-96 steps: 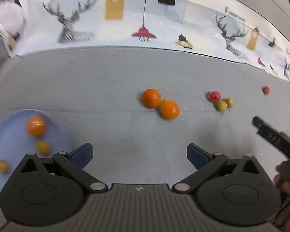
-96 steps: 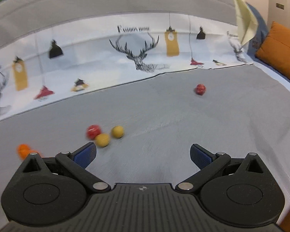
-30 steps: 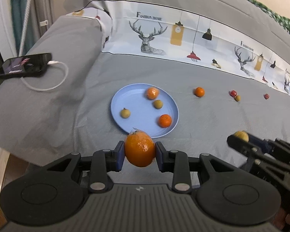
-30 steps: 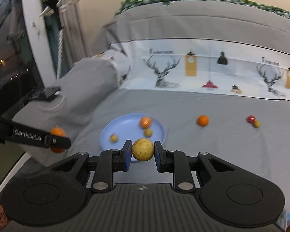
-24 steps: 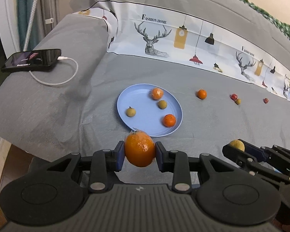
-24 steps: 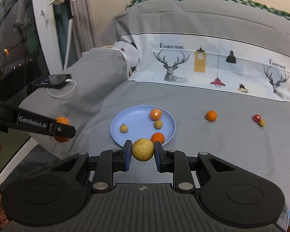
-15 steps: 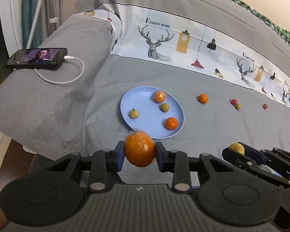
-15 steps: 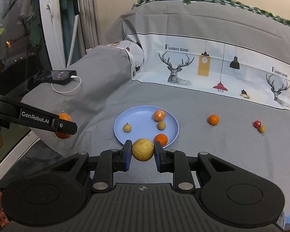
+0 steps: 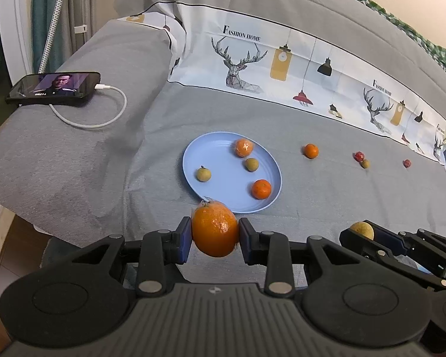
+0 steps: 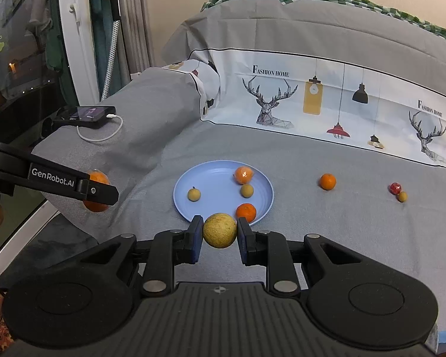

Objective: Organize fruits
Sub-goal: 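Carry the mandarin in the left tool over the plate while the right tool carries the yellow fruit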

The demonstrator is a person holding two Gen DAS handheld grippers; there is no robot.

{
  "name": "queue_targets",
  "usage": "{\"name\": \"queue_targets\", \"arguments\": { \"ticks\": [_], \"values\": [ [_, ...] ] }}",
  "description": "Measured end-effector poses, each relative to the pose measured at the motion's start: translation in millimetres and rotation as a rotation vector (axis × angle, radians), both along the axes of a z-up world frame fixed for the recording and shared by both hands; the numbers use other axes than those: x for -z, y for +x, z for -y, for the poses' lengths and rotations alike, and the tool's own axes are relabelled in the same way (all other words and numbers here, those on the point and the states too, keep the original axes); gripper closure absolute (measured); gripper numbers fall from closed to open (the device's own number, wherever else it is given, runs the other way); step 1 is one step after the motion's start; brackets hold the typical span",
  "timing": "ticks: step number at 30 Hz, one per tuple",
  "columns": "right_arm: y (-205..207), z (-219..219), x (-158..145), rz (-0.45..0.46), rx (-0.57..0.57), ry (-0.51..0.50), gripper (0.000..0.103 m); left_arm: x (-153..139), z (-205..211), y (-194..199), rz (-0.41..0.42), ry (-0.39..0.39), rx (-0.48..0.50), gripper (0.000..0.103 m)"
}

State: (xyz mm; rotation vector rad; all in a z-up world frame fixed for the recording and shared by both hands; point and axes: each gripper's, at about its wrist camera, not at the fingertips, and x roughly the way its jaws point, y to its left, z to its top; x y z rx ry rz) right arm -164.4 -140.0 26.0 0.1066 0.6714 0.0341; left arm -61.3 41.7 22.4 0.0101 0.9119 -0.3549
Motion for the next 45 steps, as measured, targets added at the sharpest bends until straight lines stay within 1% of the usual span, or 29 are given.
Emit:
{"name": "queue_targets", "arguments": {
  "ticks": [11,17,24,29,33,38,42,44,45],
  "values": [
    [4.4,-2.2,3.3,-0.011,-0.003,0.001,0.078,4.2,-2.2,7.0,-0.003,0.010,-0.003,0.066],
    [9.6,-2.3,6.4,-0.025,0.001,0.008,0.078,7.5,-7.9,24.0,-0.009,0.023,-0.038,0.066],
    [24.6,2.2,12.0,-0.039,0.021,0.016,0.078,9.9,-5.5,47.0,-0.013,0.035,-0.054,0.066],
    [46.3,6.9,17.7,-0.048,0.029,0.015,0.078,13.2,5.4,69.2,0.003,0.066,-0.027,0.066],
    [68.7,10.6,21.6,-0.050,0.027,0.005,0.078,16.1,16.6,92.3,0.007,0.073,-0.013,0.066],
    [98.1,13.7,28.6,-0.064,0.027,0.000,0.078,21.5,34.5,123.3,-0.001,0.053,0.001,0.066],
    [123.3,14.6,39.4,-0.083,0.015,-0.015,0.078,32.1,49.5,147.6,-0.020,0.050,0.020,0.066],
    [136.6,17.0,48.6,-0.102,0.015,-0.016,0.078,41.8,58.9,159.8,-0.027,0.061,0.055,0.066],
    [143.7,18.3,54.0,-0.115,0.013,-0.010,0.078,47.5,63.2,165.5,-0.037,0.070,0.057,0.066]
  ]
}}
